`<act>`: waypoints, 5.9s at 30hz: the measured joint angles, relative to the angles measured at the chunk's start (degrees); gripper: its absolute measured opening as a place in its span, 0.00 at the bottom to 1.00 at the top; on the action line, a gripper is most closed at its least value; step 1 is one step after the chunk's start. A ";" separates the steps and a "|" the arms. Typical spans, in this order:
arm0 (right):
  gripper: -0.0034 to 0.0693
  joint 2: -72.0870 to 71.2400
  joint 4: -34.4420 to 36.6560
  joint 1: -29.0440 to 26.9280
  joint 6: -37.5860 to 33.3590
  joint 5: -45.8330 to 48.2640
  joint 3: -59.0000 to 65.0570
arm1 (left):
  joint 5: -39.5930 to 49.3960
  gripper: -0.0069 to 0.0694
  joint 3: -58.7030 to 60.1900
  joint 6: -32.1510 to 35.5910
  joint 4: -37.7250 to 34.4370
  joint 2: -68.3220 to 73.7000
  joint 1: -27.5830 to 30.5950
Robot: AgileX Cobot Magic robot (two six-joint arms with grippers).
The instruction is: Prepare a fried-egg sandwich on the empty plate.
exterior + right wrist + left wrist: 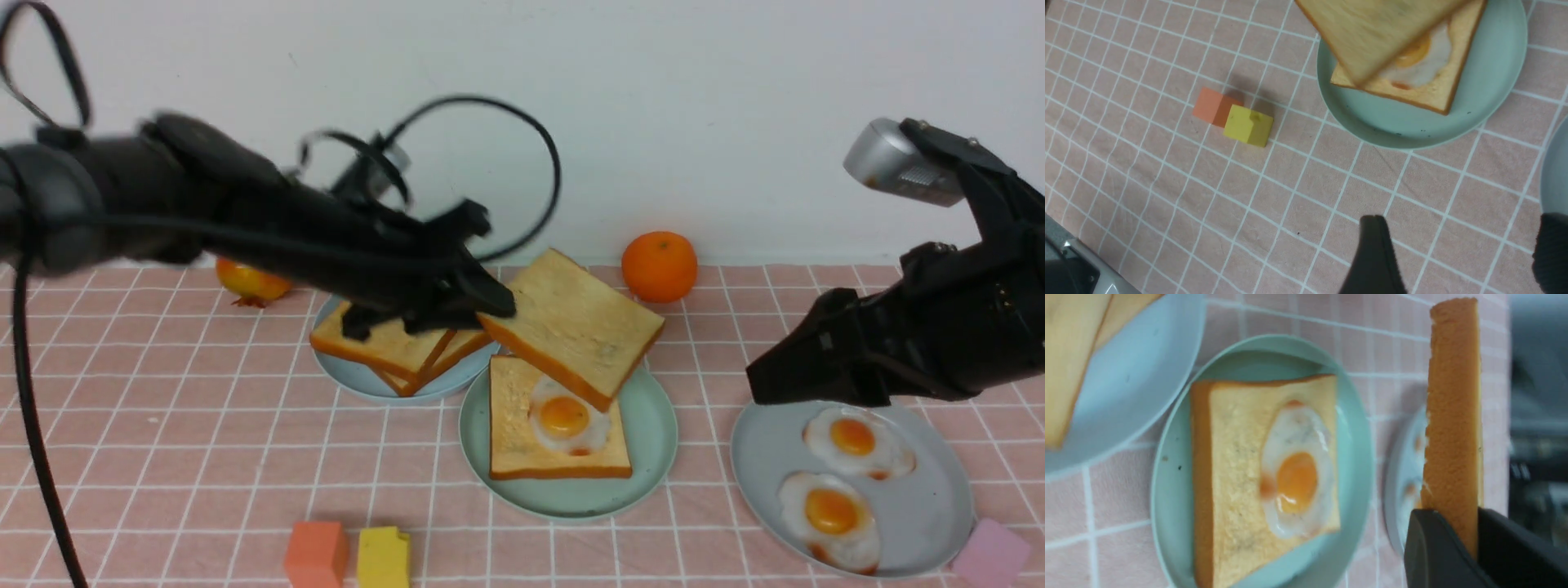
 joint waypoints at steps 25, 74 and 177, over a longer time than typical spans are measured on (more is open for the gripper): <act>0.76 0.00 -1.04 0.00 0.11 0.86 0.00 | -34.85 0.27 23.68 2.13 -16.86 -11.74 -12.07; 0.76 0.00 -1.11 0.00 -0.24 1.65 0.00 | -30.00 0.91 18.78 24.84 -14.74 -5.22 -12.11; 0.08 -70.81 -24.58 -3.99 12.10 -30.12 44.28 | -13.75 0.12 74.66 -24.78 67.69 -105.67 15.70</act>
